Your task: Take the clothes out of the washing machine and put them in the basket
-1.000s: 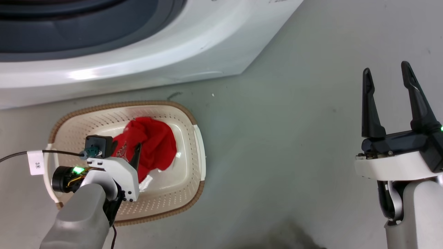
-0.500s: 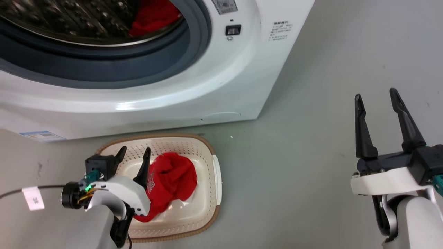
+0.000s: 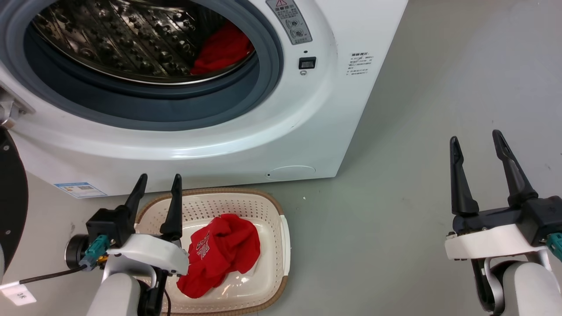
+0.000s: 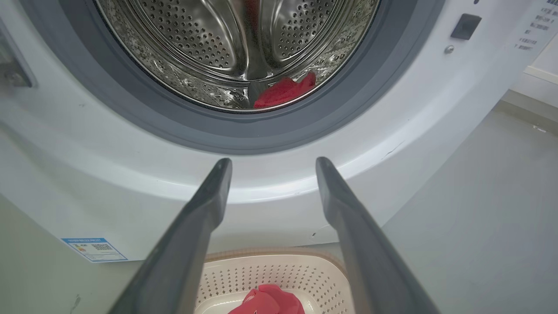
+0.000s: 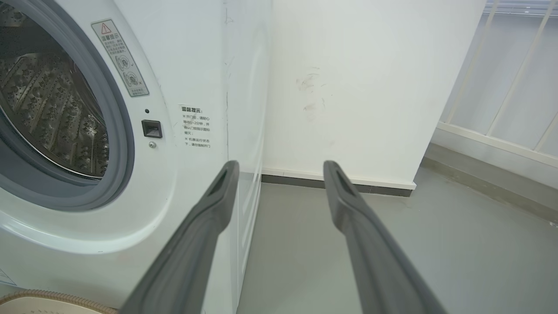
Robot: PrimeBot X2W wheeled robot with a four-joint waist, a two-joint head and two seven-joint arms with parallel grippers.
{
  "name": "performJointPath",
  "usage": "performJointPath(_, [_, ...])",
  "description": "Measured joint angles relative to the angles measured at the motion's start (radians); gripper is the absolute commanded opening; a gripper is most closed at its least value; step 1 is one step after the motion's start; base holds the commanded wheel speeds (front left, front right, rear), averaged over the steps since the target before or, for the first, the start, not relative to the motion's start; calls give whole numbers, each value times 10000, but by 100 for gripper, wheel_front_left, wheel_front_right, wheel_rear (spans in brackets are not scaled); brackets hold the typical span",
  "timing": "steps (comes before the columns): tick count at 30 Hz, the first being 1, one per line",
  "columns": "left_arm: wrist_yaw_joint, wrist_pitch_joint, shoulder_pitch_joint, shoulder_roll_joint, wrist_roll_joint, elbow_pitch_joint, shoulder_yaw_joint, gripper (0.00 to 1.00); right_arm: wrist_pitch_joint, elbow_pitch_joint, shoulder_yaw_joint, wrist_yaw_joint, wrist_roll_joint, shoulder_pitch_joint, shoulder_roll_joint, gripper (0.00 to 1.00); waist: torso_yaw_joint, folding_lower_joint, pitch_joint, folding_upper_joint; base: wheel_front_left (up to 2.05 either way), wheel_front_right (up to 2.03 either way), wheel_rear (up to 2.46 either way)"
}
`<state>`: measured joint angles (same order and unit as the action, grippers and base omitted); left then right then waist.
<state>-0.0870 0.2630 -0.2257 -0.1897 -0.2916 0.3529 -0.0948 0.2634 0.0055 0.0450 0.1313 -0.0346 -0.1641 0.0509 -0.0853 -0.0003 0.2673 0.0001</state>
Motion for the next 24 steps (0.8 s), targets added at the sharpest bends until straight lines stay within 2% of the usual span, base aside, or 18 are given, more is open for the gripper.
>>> performJointPath(4, [-150, 0, -106, -13, 299, -487, 115, 100, 0, -77, -82, 0, 102, -40, 0, 100, -75, 0, 247, 0, 0, 0, 0])
performJointPath(10, [-337, -201, -1562, -610, 69, -767, 4, 100, 0, -276, -15, 0, 362, -322, 2, 100, -331, 1, 1041, -1, 0, 0, 0])
performJointPath(11, [-389, -667, -2260, -957, -217, -880, -205, 100, 0, -295, 2, -2, 539, -374, 4, 100, -428, 2, 1384, -1, 0, 0, 0])
performJointPath(17, [-416, -2245, -4471, -2220, -1001, -874, -303, 100, 0, -389, -96, -2, 729, -551, 4, 100, -815, 3, 2423, 0, 0, 0, 0])
performJointPath(21, [-420, -3526, -6125, -2696, -2027, -464, -253, 100, 0, -523, -205, 0, 917, -797, 8, 100, -1123, 4, 3146, 0, 0, 0, 0])
performJointPath(24, [-418, -4458, -7309, -3277, -2265, -35, -441, 100, 0, -569, -382, 0, 1099, -918, 6, 100, -1366, 4, 3680, 0, 0, 0, 0])
